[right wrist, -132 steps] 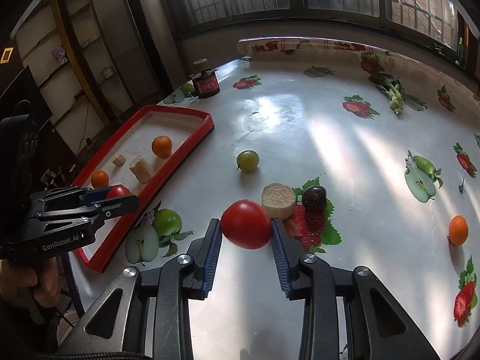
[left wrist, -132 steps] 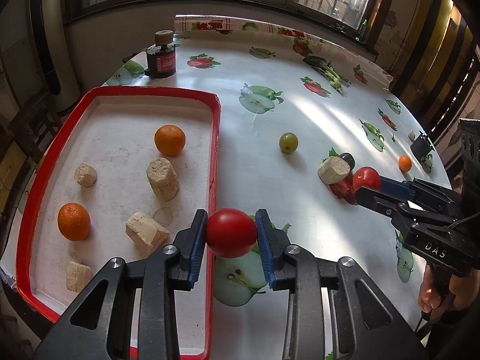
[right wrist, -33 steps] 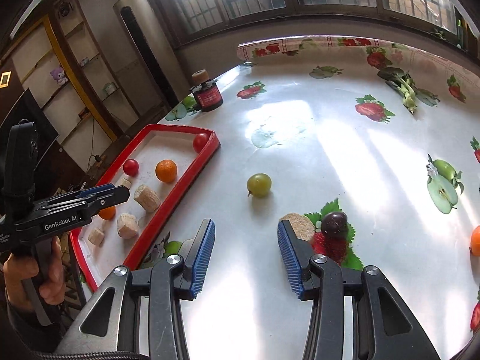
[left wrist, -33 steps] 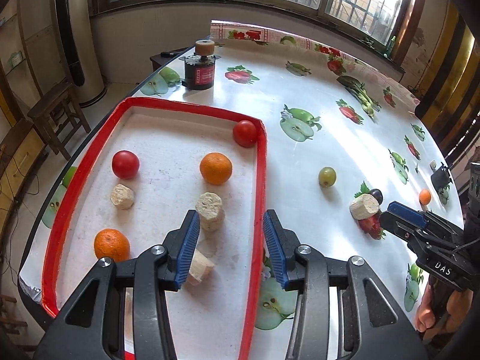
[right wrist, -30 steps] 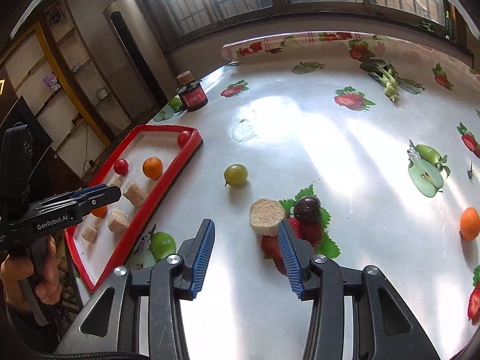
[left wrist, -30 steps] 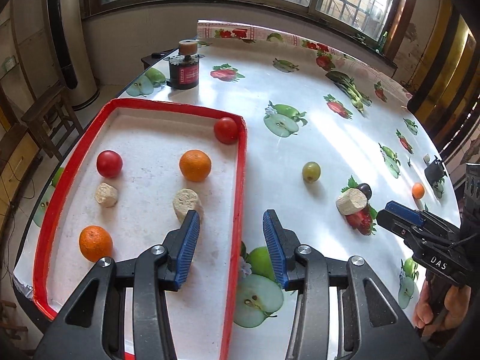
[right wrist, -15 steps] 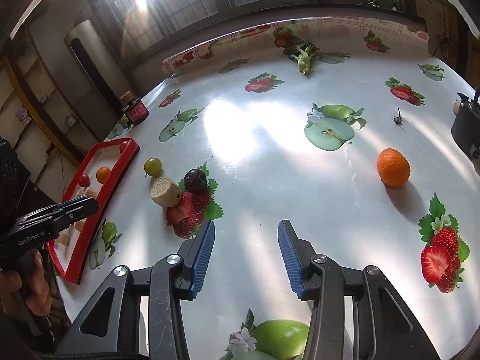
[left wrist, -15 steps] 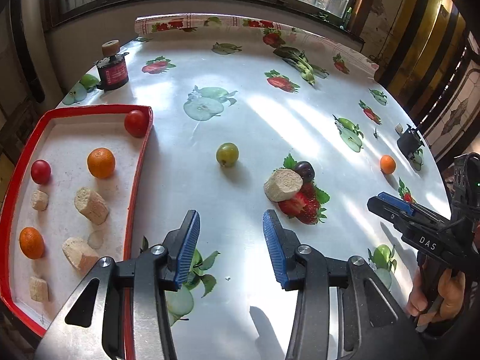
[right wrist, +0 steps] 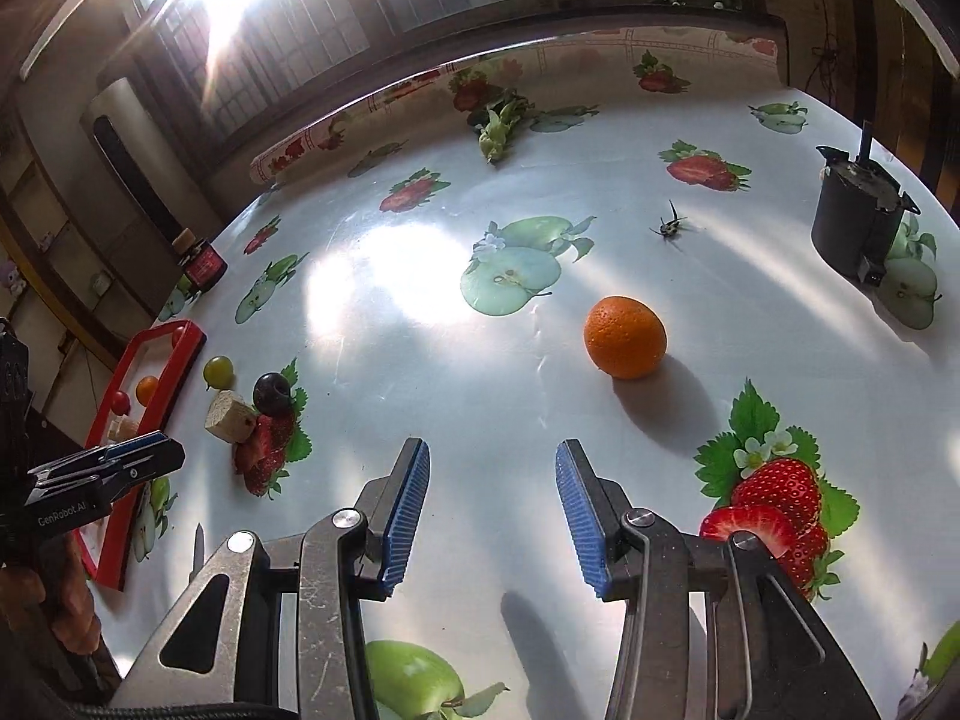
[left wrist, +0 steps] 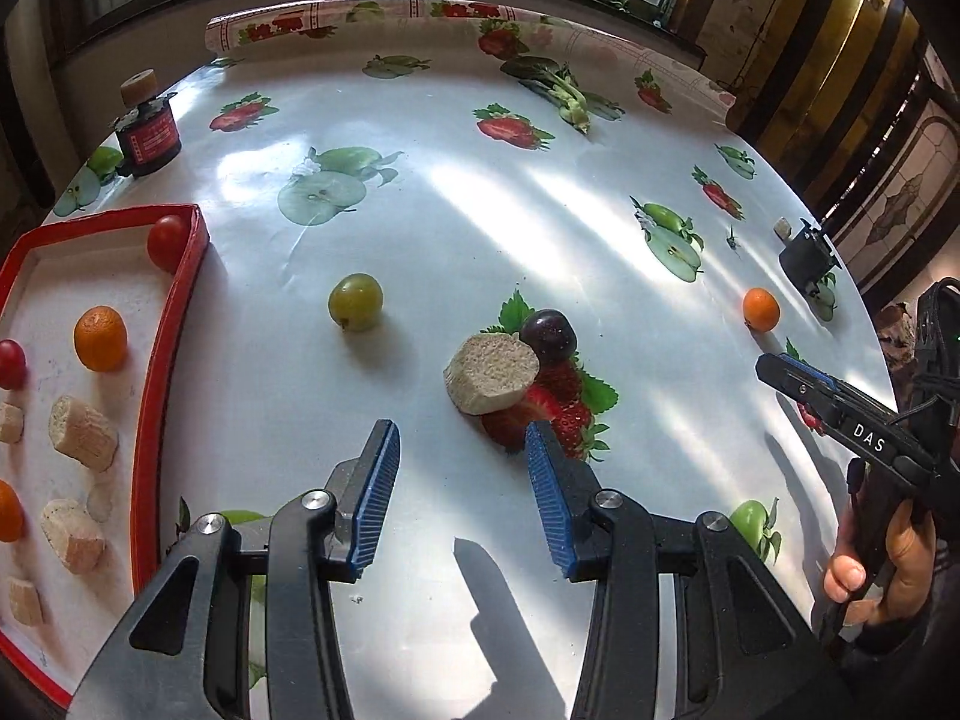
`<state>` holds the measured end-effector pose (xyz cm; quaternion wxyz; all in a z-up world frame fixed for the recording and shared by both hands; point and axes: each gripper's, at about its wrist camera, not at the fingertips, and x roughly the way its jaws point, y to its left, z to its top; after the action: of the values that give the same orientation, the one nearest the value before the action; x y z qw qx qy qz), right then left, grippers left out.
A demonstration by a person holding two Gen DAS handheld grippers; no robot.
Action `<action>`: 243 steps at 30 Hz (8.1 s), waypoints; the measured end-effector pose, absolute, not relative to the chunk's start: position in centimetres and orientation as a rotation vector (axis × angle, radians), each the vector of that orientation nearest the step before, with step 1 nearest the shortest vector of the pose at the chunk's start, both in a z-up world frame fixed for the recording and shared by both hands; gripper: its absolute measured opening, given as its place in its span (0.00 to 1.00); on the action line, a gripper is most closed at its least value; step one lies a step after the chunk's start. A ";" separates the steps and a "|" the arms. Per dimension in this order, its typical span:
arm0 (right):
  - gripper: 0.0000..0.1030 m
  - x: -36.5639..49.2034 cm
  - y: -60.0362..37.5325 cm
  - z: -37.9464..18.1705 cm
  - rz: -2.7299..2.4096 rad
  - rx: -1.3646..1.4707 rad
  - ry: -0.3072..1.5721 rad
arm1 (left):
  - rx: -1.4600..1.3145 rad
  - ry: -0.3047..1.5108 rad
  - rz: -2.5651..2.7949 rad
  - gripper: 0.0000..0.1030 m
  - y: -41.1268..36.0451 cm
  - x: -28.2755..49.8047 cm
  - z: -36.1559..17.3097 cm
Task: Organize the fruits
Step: 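Move both open tools back toward the cork cylinder and tangerine, then close the left tool on a beige cork cylinder while the right tool grips a tangerine, then carry the cylinder and tangerine over the red tray and open both tools, then move both open tools back toward the green plum and dark plum, then close the left tool on a green plum while the right tool grips a dark purple plum, then carry both plums over the red tray and open both tools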
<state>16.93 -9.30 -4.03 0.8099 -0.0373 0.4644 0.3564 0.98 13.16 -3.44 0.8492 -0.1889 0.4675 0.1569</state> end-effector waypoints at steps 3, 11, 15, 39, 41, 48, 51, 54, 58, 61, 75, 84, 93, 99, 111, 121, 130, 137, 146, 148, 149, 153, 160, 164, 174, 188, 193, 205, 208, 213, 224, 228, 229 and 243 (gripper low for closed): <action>0.45 18.5 -9.7 -4.2 0.721 -0.088 0.982 | -0.401 1.002 0.328 0.40 13.0 2.0 -4.1; 0.50 22.0 -8.9 -5.3 0.667 -0.123 0.975 | -0.407 1.031 0.305 0.40 12.7 4.4 -5.5; 0.47 22.7 -8.5 -5.5 0.658 -0.146 0.950 | -0.390 1.010 0.313 0.40 12.9 5.1 -5.8; 0.35 14.0 -4.1 -3.4 0.875 -0.198 0.933 | -0.408 0.937 0.377 0.33 14.2 -2.3 -3.9; 0.35 12.9 -3.4 -3.2 0.894 -0.210 0.928 | -0.411 0.930 0.392 0.33 14.5 -3.2 -3.7; 0.35 9.5 -0.9 -2.5 0.969 -0.243 0.917 | -0.418 0.905 0.456 0.34 15.8 -6.7 -3.2; 0.35 8.4 0.2 -2.5 0.992 -0.259 0.917 | -0.425 0.898 0.482 0.34 16.4 -8.0 -3.0; 0.35 7.3 1.2 -2.6 1.017 -0.271 0.921 | -0.432 0.885 0.510 0.34 17.1 -9.3 -2.8; 0.35 5.9 2.4 -2.6 1.048 -0.281 0.924 | -0.429 0.877 0.536 0.34 17.7 -10.7 -2.6; 0.34 4.9 3.5 -2.6 1.072 -0.293 0.924 | -0.435 0.873 0.550 0.34 18.0 -11.7 -2.5; 0.34 0.9 7.3 -2.1 1.168 -0.336 0.915 | -0.480 0.845 0.623 0.34 20.6 -16.0 -2.1; 0.34 -1.7 9.9 -1.2 1.233 -0.369 0.892 | -0.515 0.818 0.687 0.34 23.1 -19.4 -1.8; 0.34 -4.6 13.2 -0.9 1.309 -0.408 0.876 | -0.554 0.802 0.757 0.34 26.1 -22.5 -1.9; 0.34 -5.6 15.1 -1.3 1.344 -0.421 0.888 | -0.577 0.800 0.791 0.34 27.7 -23.9 -2.4; 0.34 -5.7 17.9 -2.1 1.349 -0.445 0.902 | -0.595 0.822 0.796 0.34 29.3 -23.5 -3.7; 0.34 -5.7 19.6 -3.0 1.349 -0.469 0.908 | -0.604 0.837 0.795 0.34 29.8 -23.2 -4.4; 0.35 -5.9 20.4 -3.9 1.354 -0.493 0.918 | -0.610 0.867 0.797 0.34 30.0 -22.8 -5.4; 0.36 -5.9 20.5 -3.9 1.357 -0.495 0.925 | -0.613 0.873 0.822 0.34 30.0 -22.7 -5.4; 0.50 -6.2 19.5 -2.8 1.382 -0.474 0.907 | -0.606 0.845 0.844 0.48 29.1 -23.1 -4.0; 0.50 -6.1 18.9 -2.5 1.384 -0.464 0.904 | -0.601 0.838 0.841 0.48 28.8 -23.0 -3.7; 0.50 -6.0 18.6 -2.4 1.382 -0.459 0.902 | -0.598 0.836 0.839 0.48 28.6 -23.0 -3.5; 0.50 -5.4 17.1 -2.0 1.374 -0.433 0.906 | -0.590 0.829 0.826 0.48 27.9 -22.6 -3.0; 0.50 -3.5 14.0 -1.9 1.324 -0.398 0.910 | -0.574 0.827 0.792 0.48 26.6 -21.4 -2.3; 0.50 -1.9 11.9 -2.2 1.280 -0.373 0.923 | -0.560 0.830 0.758 0.48 25.5 -20.3 -2.0; 0.50 2.5 7.0 -3.0 1.164 -0.302 0.973 | -0.511 0.843 0.613 0.48 21.9 -14.9 -1.0; 0.50 7.2 3.8 -3.1 1.059 -0.247 0.967 | -0.446 0.892 0.480 0.48 18.4 -7.1 -1.0; 0.50 9.2 4.2 -3.4 1.009 -0.249 0.955 | -0.446 0.901 0.447 0.48 18.3 -4.1 -1.3; 0.47 11.7 7.4 -5.6 0.977 -0.331 0.959 | -0.445 0.973 0.392 0.48 19.2 2.7 -4.5; 0.31 11.9 7.2 -5.8 0.976 -0.326 0.956 | -0.438 0.982 0.396 0.48 19.5 3.6 -5.1; 0.25 12.0 5.9 -5.4 0.988 -0.277 0.978 | -0.415 0.989 0.381 0.47 19.5 5.0 -5.9; 0.25 10.7 1.8 -4.9 0.980 -0.198 1.006 | -0.395 0.971 0.393 0.21 18.9 3.7 -5.4; 0.25 10.3 0.8 -4.5 0.980 -0.180 1.002 | -0.394 0.955 0.383 0.21 17.9 2.1 -4.7; 0.25 10.2 0.6 -4.4 0.981 -0.177 0.999 | -0.392 0.950 0.381 0.21 17.6 1.7 -4.5; 0.25 7.9 -1.2 -2.3 0.998 -0.165 0.963 | -0.374 0.889 0.376 0.21 14.4 -2.9 -1.5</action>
<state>7.86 -1.16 -2.34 0.7659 -0.0762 0.4432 0.4596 -2.92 14.41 -1.49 0.8689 -0.1786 0.4251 0.1797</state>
